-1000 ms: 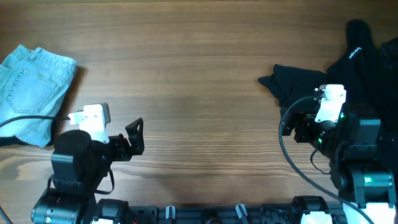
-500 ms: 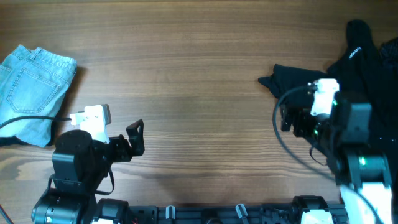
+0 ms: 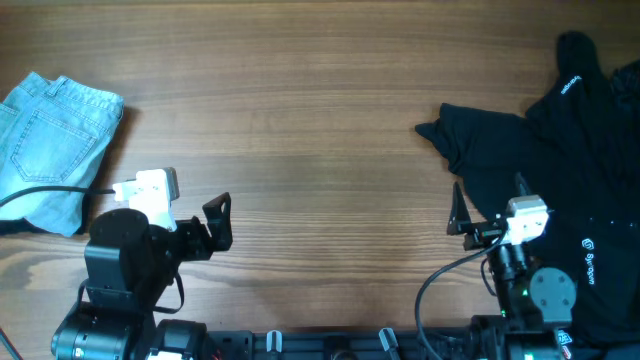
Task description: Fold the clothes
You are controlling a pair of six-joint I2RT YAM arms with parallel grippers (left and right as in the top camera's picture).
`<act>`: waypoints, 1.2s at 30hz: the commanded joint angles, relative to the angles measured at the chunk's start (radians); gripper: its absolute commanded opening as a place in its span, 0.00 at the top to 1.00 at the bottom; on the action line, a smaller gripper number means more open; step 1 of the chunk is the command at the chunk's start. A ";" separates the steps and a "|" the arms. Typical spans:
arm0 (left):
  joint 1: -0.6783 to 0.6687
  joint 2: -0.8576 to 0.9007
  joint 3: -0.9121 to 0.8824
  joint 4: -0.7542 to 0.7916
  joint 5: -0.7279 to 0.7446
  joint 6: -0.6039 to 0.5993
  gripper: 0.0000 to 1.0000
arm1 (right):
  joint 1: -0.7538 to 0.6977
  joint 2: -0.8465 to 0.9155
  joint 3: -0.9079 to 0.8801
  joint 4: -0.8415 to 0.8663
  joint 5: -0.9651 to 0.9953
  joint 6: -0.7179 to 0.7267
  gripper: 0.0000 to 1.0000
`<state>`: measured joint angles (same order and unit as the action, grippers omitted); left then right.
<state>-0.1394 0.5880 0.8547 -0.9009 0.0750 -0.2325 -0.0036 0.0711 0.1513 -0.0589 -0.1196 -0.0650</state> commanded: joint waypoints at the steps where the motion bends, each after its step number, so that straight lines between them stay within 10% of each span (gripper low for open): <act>1: -0.005 -0.005 -0.008 0.002 -0.006 0.009 0.00 | -0.001 -0.068 -0.104 0.129 0.065 0.012 0.00; 29: 0.003 -0.022 -0.012 -0.002 -0.006 0.009 0.00 | -0.002 -0.064 -0.146 0.061 0.053 -0.040 0.00; 36: 0.094 -0.306 -0.424 0.264 -0.006 0.012 0.00 | -0.002 -0.064 -0.146 0.061 0.053 -0.040 0.00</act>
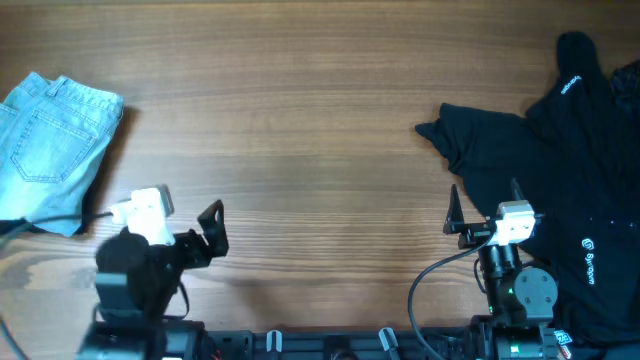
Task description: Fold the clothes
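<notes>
Folded light-blue denim shorts [55, 140] lie at the table's far left. A crumpled black garment [570, 170] with small white print is spread over the right side, one corner pointing toward the middle. My left gripper [213, 228] hovers near the front left, open and empty, to the right of the denim. At the front right my right gripper [484, 204] stands open over the near-left edge of the black garment, nothing between its fingers.
The wooden table [300, 130] stretches between the two garments. A black cable [40, 222] runs from the left arm over the lower corner of the denim. The arm bases stand along the front edge.
The left arm has drawn back a little toward the front edge and left. The right gripper has shifted slightly left and toward the front. Both garments lie as before.
</notes>
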You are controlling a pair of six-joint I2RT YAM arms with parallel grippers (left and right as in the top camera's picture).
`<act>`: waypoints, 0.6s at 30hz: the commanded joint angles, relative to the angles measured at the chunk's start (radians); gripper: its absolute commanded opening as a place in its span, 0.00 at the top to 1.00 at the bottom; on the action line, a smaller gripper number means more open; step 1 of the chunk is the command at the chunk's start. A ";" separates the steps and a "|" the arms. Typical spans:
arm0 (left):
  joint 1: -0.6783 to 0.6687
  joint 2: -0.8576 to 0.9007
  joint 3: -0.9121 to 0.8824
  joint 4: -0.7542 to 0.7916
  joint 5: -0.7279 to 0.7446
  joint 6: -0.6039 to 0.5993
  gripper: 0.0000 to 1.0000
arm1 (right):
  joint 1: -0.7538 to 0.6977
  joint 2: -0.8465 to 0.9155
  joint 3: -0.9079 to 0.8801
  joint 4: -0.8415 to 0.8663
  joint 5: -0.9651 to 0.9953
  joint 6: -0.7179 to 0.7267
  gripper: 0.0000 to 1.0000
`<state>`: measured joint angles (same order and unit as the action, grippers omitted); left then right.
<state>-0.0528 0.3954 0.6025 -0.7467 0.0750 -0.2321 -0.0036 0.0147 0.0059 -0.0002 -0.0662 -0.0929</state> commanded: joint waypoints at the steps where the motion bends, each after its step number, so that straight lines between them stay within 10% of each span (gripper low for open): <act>1: 0.007 -0.168 -0.258 0.206 -0.006 0.012 0.00 | -0.002 -0.007 -0.001 0.002 -0.001 -0.012 0.00; 10: 0.013 -0.393 -0.597 0.674 -0.091 0.012 0.00 | -0.002 -0.007 -0.001 0.002 -0.001 -0.012 0.00; 18: 0.013 -0.393 -0.597 0.673 -0.055 0.012 0.00 | -0.002 -0.007 -0.001 0.003 -0.001 -0.012 0.00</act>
